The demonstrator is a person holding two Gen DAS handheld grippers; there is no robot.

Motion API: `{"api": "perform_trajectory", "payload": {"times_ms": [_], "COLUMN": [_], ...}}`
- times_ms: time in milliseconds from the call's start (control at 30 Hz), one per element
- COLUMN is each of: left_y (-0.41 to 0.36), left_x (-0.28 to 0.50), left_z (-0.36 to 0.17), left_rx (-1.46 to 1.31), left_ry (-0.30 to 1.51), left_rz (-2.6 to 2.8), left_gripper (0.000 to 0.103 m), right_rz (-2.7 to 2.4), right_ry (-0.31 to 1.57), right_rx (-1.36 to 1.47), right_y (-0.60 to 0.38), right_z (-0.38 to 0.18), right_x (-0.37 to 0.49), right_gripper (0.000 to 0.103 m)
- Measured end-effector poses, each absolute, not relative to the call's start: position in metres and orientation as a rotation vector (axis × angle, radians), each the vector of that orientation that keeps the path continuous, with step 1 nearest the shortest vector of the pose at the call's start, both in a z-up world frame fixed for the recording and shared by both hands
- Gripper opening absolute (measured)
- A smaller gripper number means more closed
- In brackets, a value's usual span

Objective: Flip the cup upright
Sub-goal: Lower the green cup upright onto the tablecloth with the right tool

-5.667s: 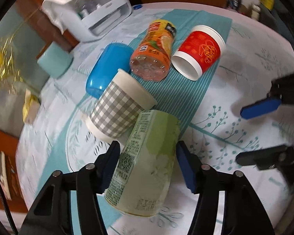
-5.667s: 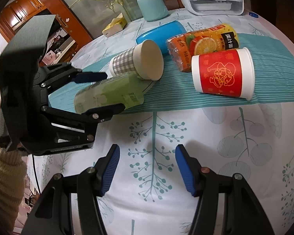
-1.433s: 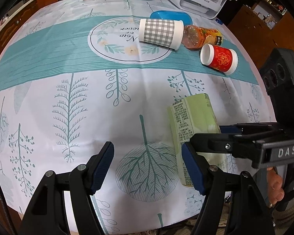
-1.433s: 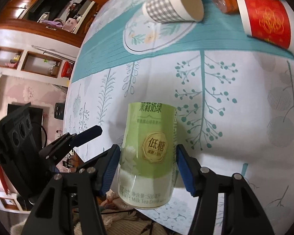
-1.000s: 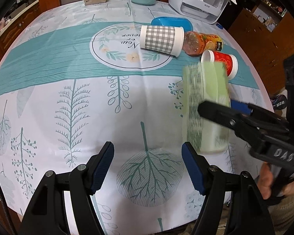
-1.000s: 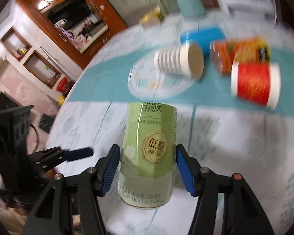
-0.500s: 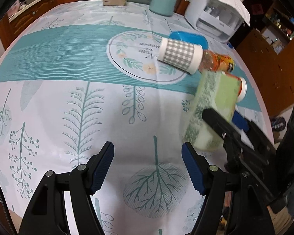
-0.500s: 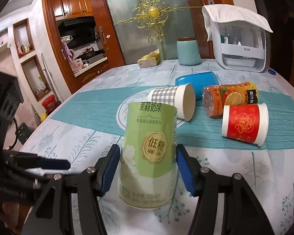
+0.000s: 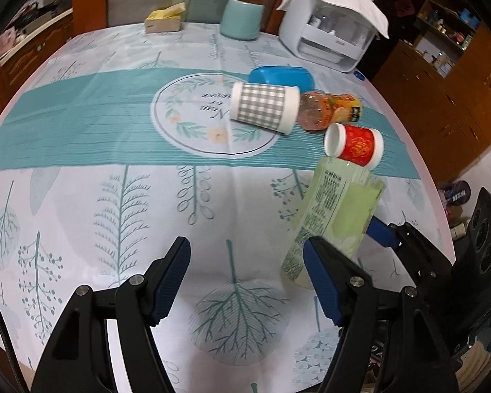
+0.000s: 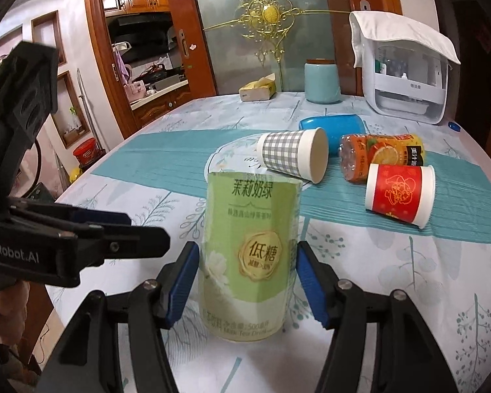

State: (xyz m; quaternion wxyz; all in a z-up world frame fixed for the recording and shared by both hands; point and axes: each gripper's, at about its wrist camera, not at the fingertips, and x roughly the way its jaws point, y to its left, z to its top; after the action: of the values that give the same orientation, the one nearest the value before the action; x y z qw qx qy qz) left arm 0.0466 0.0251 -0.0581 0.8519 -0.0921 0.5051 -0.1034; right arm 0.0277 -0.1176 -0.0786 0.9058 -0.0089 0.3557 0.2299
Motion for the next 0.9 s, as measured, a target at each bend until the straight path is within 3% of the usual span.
{"api": "perform_trajectory", "payload": {"times_ms": [900], "left_y": [0.019], "left_x": [0.040], "left_z": [-0.062], "left_rx": [-0.155], "left_ry": [1.078], "left_rz": [-0.302], "left_gripper": [0.070], "right_rz": [0.505], "right_ry": [0.678], "right_rx": [-0.170], "right_y": [-0.110], "right_z": [-0.085], "right_x": [-0.006], "right_gripper": [0.062]}}
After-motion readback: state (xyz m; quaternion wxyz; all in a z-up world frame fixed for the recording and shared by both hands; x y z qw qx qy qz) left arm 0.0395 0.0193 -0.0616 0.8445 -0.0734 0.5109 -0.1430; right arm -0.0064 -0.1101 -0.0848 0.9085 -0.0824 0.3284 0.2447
